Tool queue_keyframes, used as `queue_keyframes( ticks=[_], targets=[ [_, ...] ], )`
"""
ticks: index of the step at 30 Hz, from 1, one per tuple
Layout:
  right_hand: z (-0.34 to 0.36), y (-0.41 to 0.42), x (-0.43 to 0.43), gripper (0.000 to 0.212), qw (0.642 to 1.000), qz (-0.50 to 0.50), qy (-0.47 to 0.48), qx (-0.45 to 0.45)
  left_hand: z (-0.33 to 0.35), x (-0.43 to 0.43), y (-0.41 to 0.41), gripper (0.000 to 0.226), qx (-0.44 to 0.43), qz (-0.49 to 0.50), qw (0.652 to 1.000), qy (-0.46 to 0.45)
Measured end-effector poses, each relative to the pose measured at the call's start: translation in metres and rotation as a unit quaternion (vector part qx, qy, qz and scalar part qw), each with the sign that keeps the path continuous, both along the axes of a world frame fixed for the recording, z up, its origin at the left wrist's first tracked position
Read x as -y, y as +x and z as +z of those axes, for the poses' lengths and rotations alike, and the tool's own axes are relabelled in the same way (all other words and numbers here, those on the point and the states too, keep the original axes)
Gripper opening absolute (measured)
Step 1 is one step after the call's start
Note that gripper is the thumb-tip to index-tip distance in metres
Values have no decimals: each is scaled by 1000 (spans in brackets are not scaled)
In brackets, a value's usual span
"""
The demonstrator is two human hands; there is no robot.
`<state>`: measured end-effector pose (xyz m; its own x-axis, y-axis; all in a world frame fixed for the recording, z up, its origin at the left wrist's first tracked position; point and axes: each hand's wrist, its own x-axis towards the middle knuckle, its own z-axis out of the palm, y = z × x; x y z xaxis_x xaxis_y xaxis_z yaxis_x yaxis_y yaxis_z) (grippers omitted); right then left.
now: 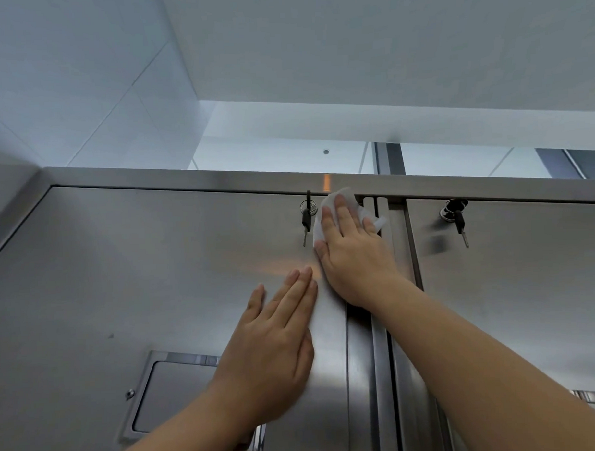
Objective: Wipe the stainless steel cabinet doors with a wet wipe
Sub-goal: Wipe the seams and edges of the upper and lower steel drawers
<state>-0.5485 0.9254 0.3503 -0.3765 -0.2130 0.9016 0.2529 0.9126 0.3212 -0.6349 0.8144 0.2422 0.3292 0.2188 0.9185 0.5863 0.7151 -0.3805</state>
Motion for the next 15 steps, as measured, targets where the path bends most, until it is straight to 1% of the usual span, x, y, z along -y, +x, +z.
queue_keyframes(
  ticks=[2,5,7,8,10,11,15],
  targets=[
    [-11,-2,-3,57,1000,3,15,-13,0,0,0,55,3,-2,1000,0],
    [-25,-1,-9,76,999,29,32,-6,0,0,0,55,3,-3,1000,0],
    [-22,0,-10,88,999,24,46,-10,0,0,-1,55,1,-2,1000,1],
    [-18,0,-10,85,999,18,47,-12,0,0,-1,55,0,-1,1000,0],
    [-7,1,-8,62,1000,16,25,-2,-1,1,-2,54,-2,1,1000,-1],
    [-1,1,-6,55,1000,18,14,4,-1,1,-2,54,-1,0,1000,-1],
    [9,0,-2,53,1000,17,1,1,0,0,-2,54,0,-1,1000,-2]
  ],
)
